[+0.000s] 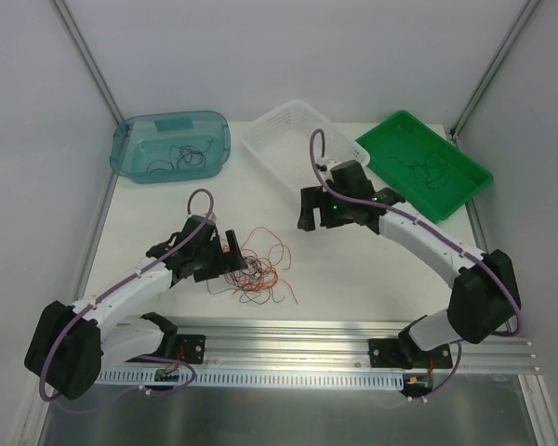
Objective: Untangle the cables
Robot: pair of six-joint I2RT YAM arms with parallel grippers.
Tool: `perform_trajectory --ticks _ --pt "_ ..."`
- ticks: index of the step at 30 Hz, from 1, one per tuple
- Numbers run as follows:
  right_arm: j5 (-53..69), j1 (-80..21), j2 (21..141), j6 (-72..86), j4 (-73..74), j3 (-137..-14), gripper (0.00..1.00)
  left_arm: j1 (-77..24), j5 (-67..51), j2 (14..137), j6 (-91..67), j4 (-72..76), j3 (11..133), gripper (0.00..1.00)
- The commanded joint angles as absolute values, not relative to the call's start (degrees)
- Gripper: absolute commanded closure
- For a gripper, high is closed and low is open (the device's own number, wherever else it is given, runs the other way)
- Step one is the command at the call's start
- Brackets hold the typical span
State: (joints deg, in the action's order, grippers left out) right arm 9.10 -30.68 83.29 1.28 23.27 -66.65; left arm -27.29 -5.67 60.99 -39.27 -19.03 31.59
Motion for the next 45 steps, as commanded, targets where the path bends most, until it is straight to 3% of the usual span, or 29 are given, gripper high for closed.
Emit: perform_trajectory --ticks 1,10,17,23,26,27,28,30,32,38,45 --pt "8.54 -37.77 85.85 8.77 18.91 -65.57 0.09 -29.87 -2.21 61.43 -45.25 -14.16 30.06 0.06" --pt "-3.59 -48.25 92.98 20.91 12.39 -65.74 0.11 -33.57 2.37 63.28 -52.03 -8.88 26.37 0.11" --pt "-7.47 -52.38 101.51 24.51 14.5 -69.78 0.24 -33.75 2.9 64.07 -53.0 -7.91 24.17 0.18" --pt "-9.93 -54.05 106.51 25.49 14.58 -71.19 0.38 -33.84 3.16 65.47 -53.09 -7.56 23.82 0.32" --pt "-12.3 -54.14 106.96 25.49 15.9 -71.72 0.55 -33.84 3.34 65.74 -53.0 -7.65 23.91 0.48" --pt "-13.7 -54.23 106.35 25.14 16.34 -71.2 0.67 -33.84 3.34 65.83 -52.91 -7.73 23.82 0.51" --pt "-14.49 -54.14 105.74 24.79 17.04 -71.1 0.73 -33.84 3.34 65.66 -52.82 -7.65 23.91 0.59" --pt "-17.03 -53.97 103.2 22.78 19.42 -70.49 0.89 -33.84 3.6 65.57 -52.56 -7.82 23.91 0.65" --pt "-19.06 -53.44 100.91 21.36 22.22 -69.79 0.98 -33.75 3.95 65.22 -52.3 -7.82 23.91 0.76" --pt "-27.41 -45.19 83.61 13.28 31.19 -67.24 0.99 -33.66 5.1 63.72 -50.45 -10.63 25.05 0.91" --pt "-23.74 -24.29 63.65 4.23 39.8 -74.08 0.99 -32.26 6.5 63.46 -47.55 -14.06 26.81 0.97"
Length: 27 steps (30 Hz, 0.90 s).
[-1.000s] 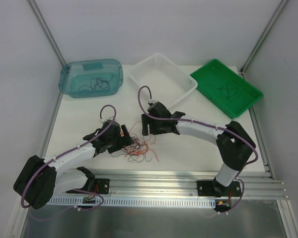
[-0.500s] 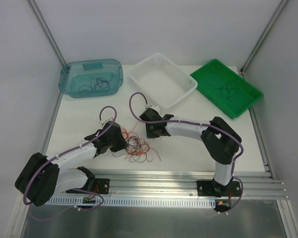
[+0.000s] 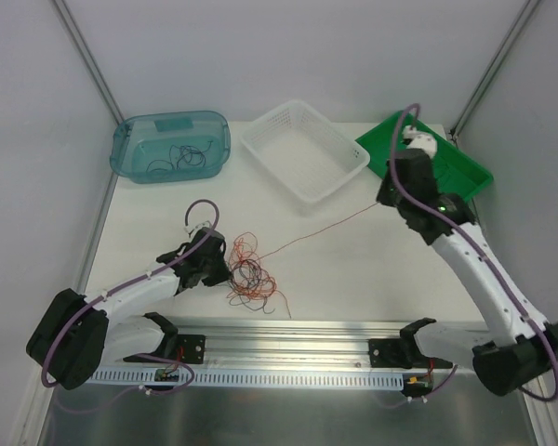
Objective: Untangle the cables
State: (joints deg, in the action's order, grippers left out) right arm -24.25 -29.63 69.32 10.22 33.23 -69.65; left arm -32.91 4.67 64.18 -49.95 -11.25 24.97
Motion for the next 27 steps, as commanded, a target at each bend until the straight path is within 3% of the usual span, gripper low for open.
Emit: perform_trajectory --ticks 1,12,16,21,25,27 --pt "-23.03 -22.78 61.46 3.44 41.73 -76.01 0.99 -31.99 6.42 63.63 -47.29 -14.41 26.89 0.97" --pt "-16.97 -12.75 58.18 -5.97 50.71 -102.71 0.99 -24.88 7.91 63.11 -41.93 -19.51 29.27 1.0" --pt "-12.57 -12.66 59.33 -6.15 52.03 -106.25 0.99 -22.77 9.84 63.81 -40.08 -21.53 31.54 1.0" --pt "-20.47 -12.3 57.05 -8.79 50.46 -107.93 0.99 -19.6 11.25 65.56 -39.72 -23.2 31.73 1.0" --pt "-9.36 -12.22 58.17 -7.3 51.94 -107.42 0.99 -19.6 9.41 65.57 -39.99 -23.12 32.52 0.99" --pt "-5.38 -12.3 58.53 -6.42 51.6 -104.43 0.99 -19.6 6.61 64.69 -38.68 -23.2 34.0 0.92"
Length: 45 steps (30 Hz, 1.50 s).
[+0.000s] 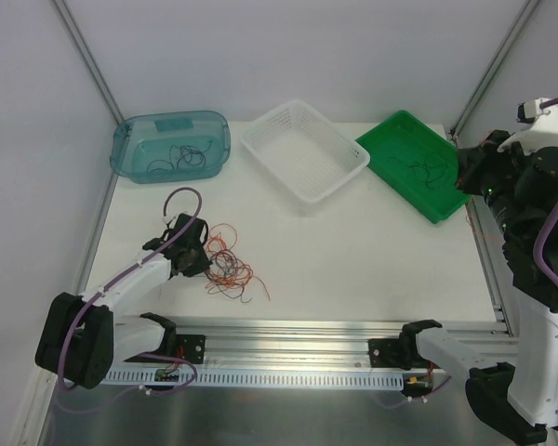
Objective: Untangle the cables
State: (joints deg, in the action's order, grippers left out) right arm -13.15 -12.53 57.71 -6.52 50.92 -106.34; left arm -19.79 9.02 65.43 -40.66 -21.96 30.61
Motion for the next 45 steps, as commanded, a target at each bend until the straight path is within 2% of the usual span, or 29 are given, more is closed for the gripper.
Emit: perform_trajectory --ticks 1,2,3,5,6,7,9,12,14,18,22,29,36,45 --pt "-1.97 -12.3 58.54 -5.98 50.9 -102.67 0.99 -19.6 5.72 64.17 -38.32 -23.2 34.45 0.88" --pt "-0.72 -12.39 58.36 -5.45 50.11 -98.91 0.99 -19.6 5.1 62.59 -37.36 -23.29 34.98 0.84" --pt "-0.53 -12.39 58.36 -5.01 48.62 -97.31 0.99 -19.51 3.71 61.53 -36.83 -23.38 35.94 0.73" --pt "1.93 -12.13 59.23 -4.4 48.25 -95.72 0.99 -19.6 2.56 58.9 -35.51 -24.17 37.08 0.59" --pt "2.72 -12.39 59.67 -4.48 48.25 -96.06 0.99 -19.6 1.68 58.1 -34.99 -24.69 38.57 0.47" --pt "2.81 -12.31 60.2 -4.31 48.08 -96.59 0.99 -19.6 1.06 57.4 -33.76 -25.65 39.45 0.39" --pt "3.34 -12.39 61.78 -4.31 47.29 -99.3 0.99 -19.6 0.09 56.25 -32.53 -26.71 42.18 0.27" --pt "6.67 -12.3 65.55 -4.04 46.41 -104.3 0.99 -19.51 -2.28 55.72 -29.98 -28.82 46.13 0.16" --pt "10.88 -12.3 67.31 -3.43 43.61 -105.99 0.99 -19.25 -2.64 55.64 -27.69 -30.31 49.02 0.02" --pt "20.27 -12.39 72.58 -1.41 35.96 -107.93 0.99 -18.02 -2.03 55.55 -22.6 -31.73 52.29 0.01" --pt "26.89 -13.27 78.11 2.89 28.14 -112.84 0.99 -18.02 3.5 53.97 -15.23 -31.47 51.68 0.01" --pt "29.18 -14.59 89.88 6.06 13.73 -123.89 0.99 -17.93 9.14 50.8 -13.01 -25.32 42.47 0.01" --pt "28.48 -14.59 99.74 10.02 2.55 -130.25 0.99 -17.93 9.14 54.05 -12.22 -25.4 42.89 0.01" --pt "26.81 -15.29 109.24 7.56 2.37 -116.56 0.91 -17.93 8.44 55.63 -12.3 -25.75 42.8 0.01"
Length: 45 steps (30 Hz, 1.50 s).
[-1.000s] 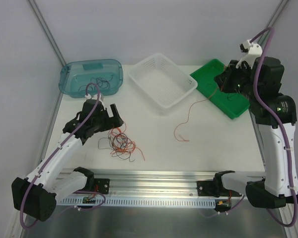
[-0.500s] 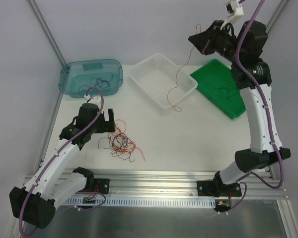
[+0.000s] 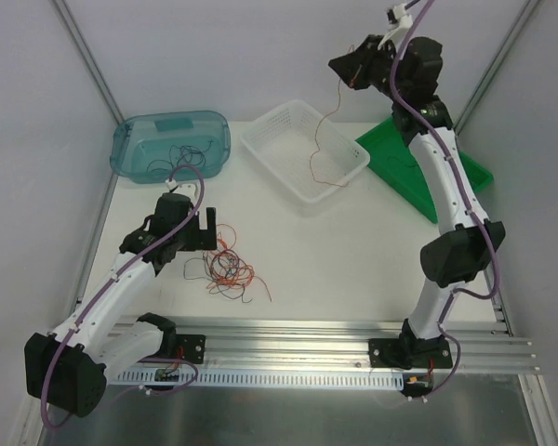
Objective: Untangle the cables
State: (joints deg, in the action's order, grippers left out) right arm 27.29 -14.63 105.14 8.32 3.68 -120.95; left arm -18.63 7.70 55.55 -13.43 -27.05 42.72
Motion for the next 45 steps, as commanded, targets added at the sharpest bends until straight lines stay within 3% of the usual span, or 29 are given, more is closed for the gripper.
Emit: perform_trajectory --ticks 1,2,5,8,12,17,25,29,45 --pt "26.37 -15.55 110.12 6.95 3.07 -115.32 0.9 -17.93 8.61 55.63 -12.22 -25.84 42.89 0.01" --pt "25.93 -15.99 112.22 5.46 5.16 -113.83 0.89 -17.93 8.7 55.72 -12.04 -25.84 42.8 0.01" --pt "25.31 -16.78 115.91 3.17 9.73 -112.59 0.73 -17.93 8.96 55.81 -12.04 -25.84 42.8 0.01" --pt "24.79 -16.96 117.07 1.42 13.78 -112.58 0.3 -17.93 8.88 55.9 -12.04 -25.84 42.72 0.01" --pt "21.11 -17.14 114.62 -2.97 20.12 -112.68 0.15 -17.93 8.61 56.25 -12.04 -26.01 42.8 0.01" --pt "15.91 -17.14 109.25 -9.48 29.24 -109.78 0.18 -17.93 8.35 55.9 -11.87 -26.01 42.8 0.01" --pt "23.12 -16.88 106.09 -33.19 47.53 -104.34 0.27 -17.93 7.56 55.72 -11.69 -26.02 42.54 0.01" --pt "20.66 -16.96 105.73 -35.68 47.64 -101.26 0.39 -17.93 7.29 55.99 -11.51 -26.02 42.63 0.01" --pt "9.49 -20.74 111.09 -39.81 43.15 -102.48 0.52 -17.93 7.38 57.22 -10.9 -26.19 42.63 0.01"
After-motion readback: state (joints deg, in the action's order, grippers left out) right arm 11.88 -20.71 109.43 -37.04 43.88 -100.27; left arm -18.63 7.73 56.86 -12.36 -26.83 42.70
